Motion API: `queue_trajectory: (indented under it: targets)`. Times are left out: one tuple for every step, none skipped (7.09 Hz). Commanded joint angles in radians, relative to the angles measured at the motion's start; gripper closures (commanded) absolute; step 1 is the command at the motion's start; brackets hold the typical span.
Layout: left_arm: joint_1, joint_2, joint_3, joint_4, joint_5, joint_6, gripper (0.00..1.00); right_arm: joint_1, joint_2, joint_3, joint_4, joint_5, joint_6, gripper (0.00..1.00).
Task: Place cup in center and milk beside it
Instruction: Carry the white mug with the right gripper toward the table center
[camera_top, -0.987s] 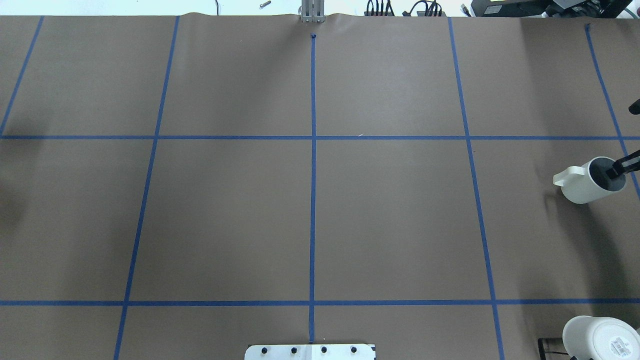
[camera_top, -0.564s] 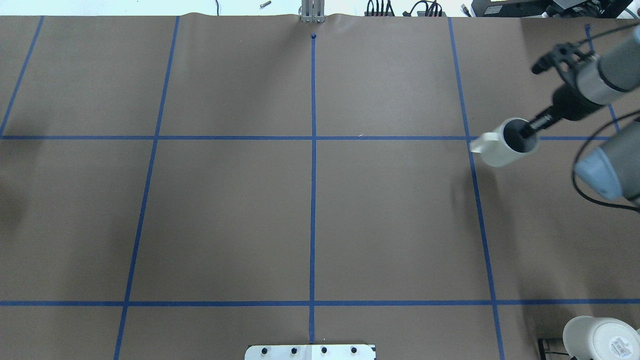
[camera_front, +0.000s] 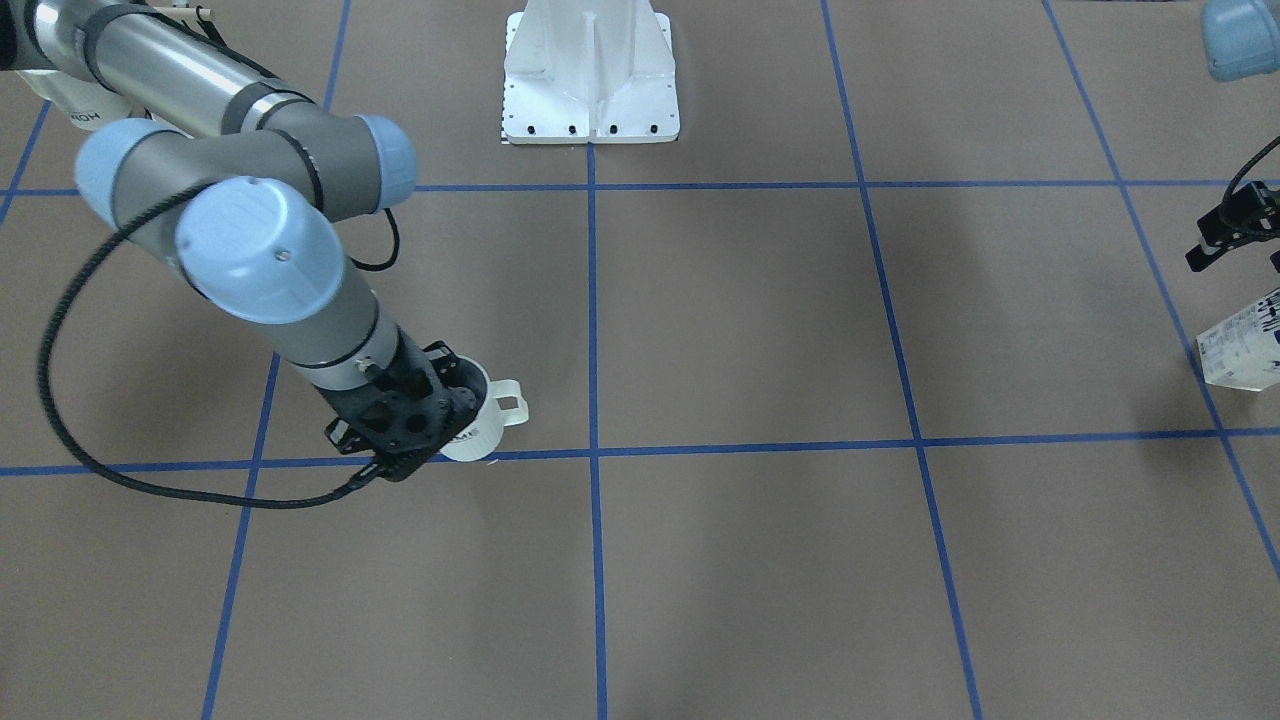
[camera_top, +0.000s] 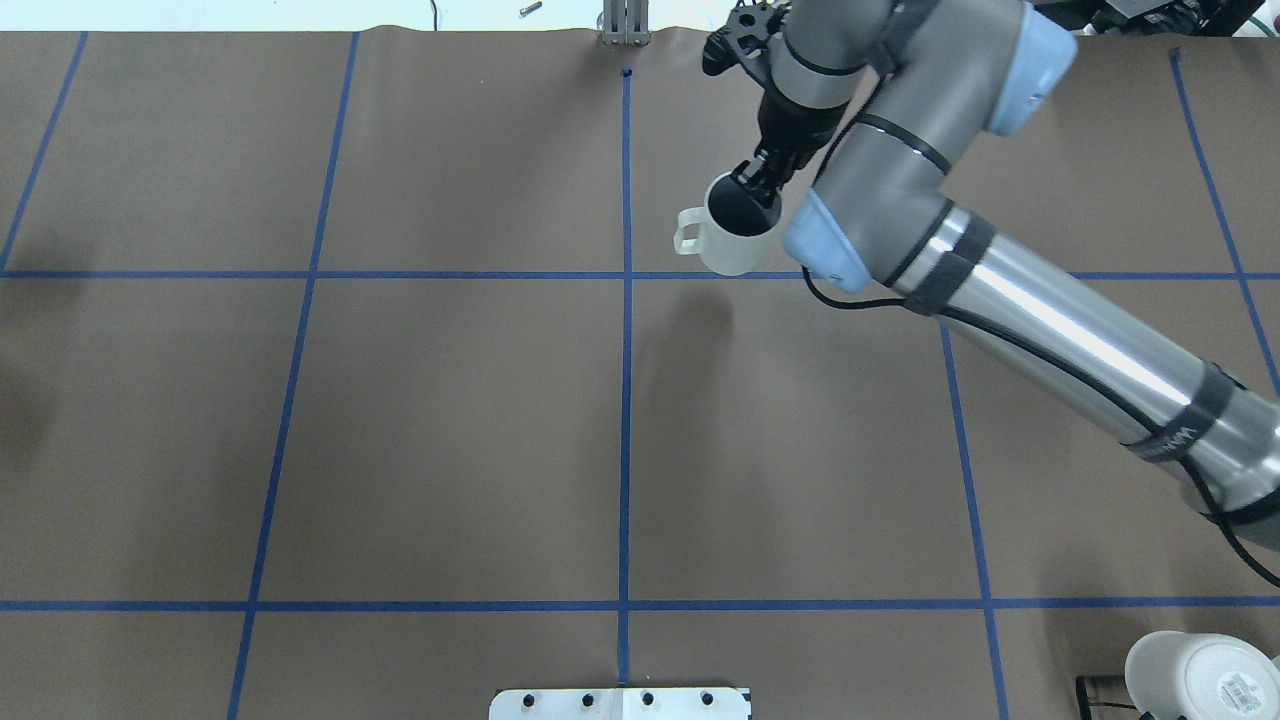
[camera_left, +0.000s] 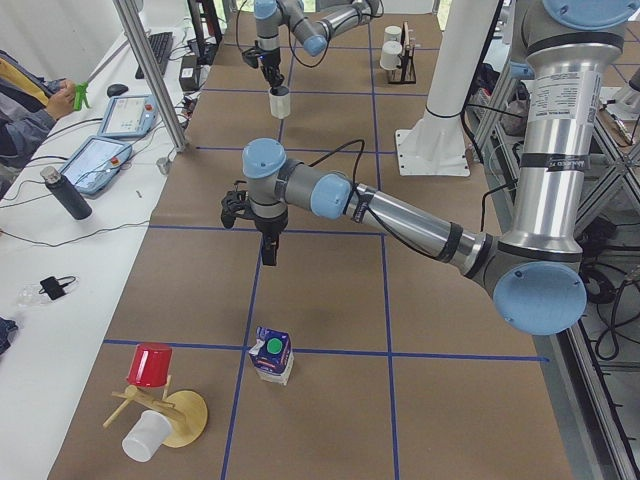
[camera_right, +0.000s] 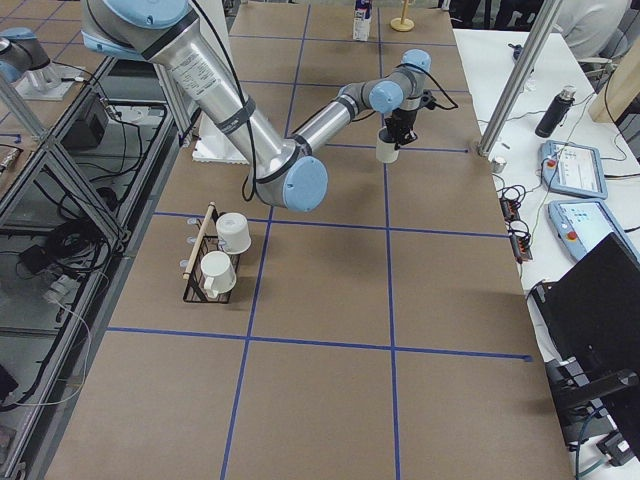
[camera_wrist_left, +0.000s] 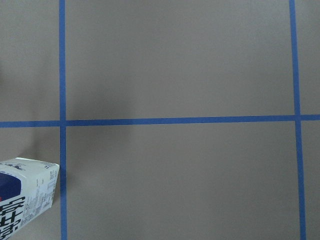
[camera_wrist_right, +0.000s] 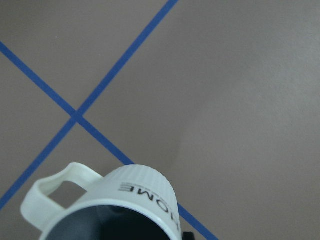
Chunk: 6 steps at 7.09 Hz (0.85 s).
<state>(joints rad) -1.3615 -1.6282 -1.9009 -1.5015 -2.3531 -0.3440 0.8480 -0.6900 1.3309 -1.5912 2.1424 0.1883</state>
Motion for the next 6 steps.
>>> queue_trajectory:
  targets:
    - [-0.001,0.001,-0.006,0.001,-0.002,-0.003,0.02,-0.059,0.145,-0.209,0.071,-0.025,0.002,1.00]
    - [-0.001,0.001,-0.007,0.001,-0.002,-0.003,0.02,-0.084,0.156,-0.222,0.079,-0.070,0.013,1.00]
    - [-0.002,0.001,-0.007,0.001,-0.002,-0.003,0.02,-0.096,0.165,-0.225,0.077,-0.075,0.011,1.00]
    - [-0.001,0.001,-0.010,0.001,-0.002,-0.003,0.02,-0.104,0.164,-0.226,0.080,-0.076,0.013,1.00]
    - [-0.002,0.001,-0.015,0.001,-0.002,-0.003,0.02,-0.115,0.165,-0.226,0.085,-0.075,0.016,1.00]
    - [-0.002,0.001,-0.018,0.003,-0.002,-0.003,0.02,-0.121,0.164,-0.229,0.092,-0.078,0.016,1.00]
